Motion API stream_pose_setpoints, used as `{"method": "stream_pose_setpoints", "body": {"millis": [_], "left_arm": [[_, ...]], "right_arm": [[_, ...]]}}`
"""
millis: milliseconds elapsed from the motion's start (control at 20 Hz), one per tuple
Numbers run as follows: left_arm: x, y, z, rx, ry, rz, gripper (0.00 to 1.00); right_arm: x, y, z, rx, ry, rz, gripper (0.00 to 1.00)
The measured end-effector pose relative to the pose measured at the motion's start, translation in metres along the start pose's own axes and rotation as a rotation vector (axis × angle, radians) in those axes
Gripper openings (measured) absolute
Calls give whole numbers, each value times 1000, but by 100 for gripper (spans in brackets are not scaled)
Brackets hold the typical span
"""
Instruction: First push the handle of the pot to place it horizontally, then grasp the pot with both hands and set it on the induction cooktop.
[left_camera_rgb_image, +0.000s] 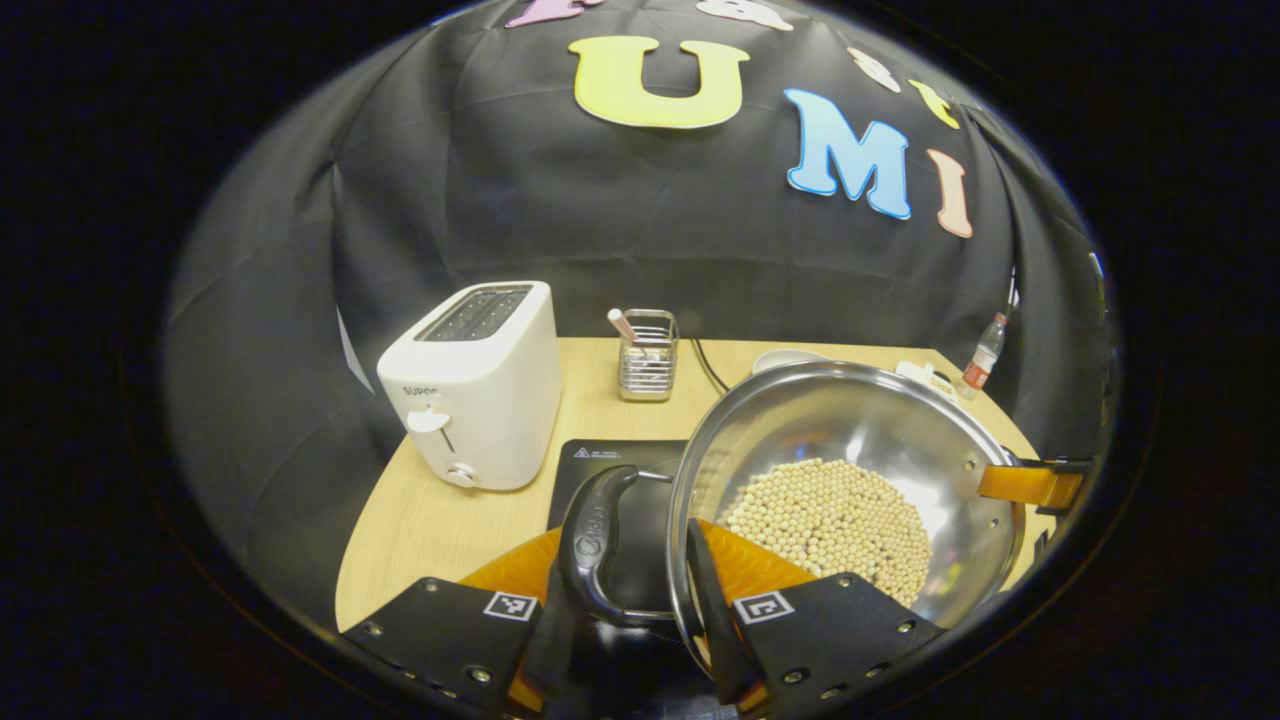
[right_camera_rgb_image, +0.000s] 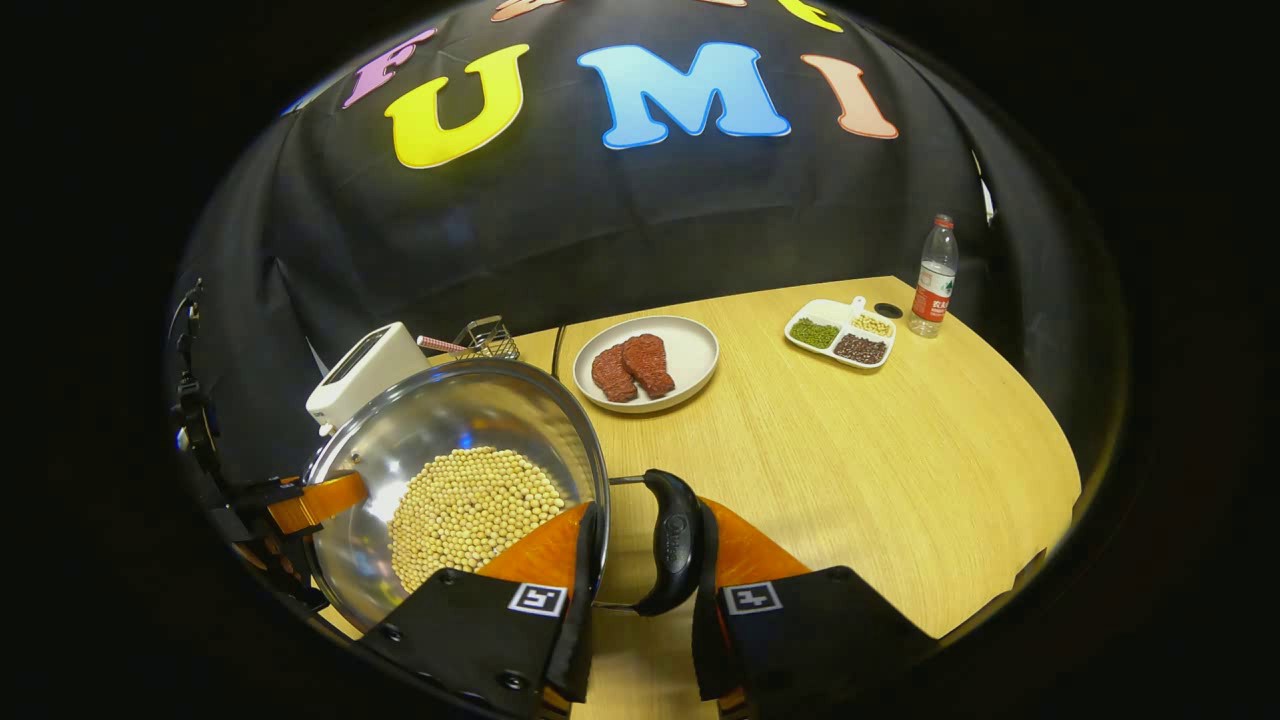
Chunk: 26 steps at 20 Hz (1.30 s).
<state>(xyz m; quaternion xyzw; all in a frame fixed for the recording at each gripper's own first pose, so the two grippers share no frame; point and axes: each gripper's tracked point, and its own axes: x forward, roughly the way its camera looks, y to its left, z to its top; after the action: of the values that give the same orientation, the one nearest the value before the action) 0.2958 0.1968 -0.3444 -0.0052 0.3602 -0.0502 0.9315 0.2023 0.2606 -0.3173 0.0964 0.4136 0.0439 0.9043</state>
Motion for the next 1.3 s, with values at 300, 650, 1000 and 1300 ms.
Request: {"method": "stream_pose_setpoints", "body": {"millis": [300,650,1000,1300], "left_arm": [[18,31,-1,-4,8,25,56],[34,53,-10,-32,26,29,56],[37,62,-14,-41,41,46,57],[24,66,18,-33,-69,90,69]], "right_arm": [[28,24,-3,-8,19,18,42],[46,41,-7,-24,29,20,39],[52,45,-4,-33,27,18,48],[36,39,25,-74,-87,-11,70]]}}
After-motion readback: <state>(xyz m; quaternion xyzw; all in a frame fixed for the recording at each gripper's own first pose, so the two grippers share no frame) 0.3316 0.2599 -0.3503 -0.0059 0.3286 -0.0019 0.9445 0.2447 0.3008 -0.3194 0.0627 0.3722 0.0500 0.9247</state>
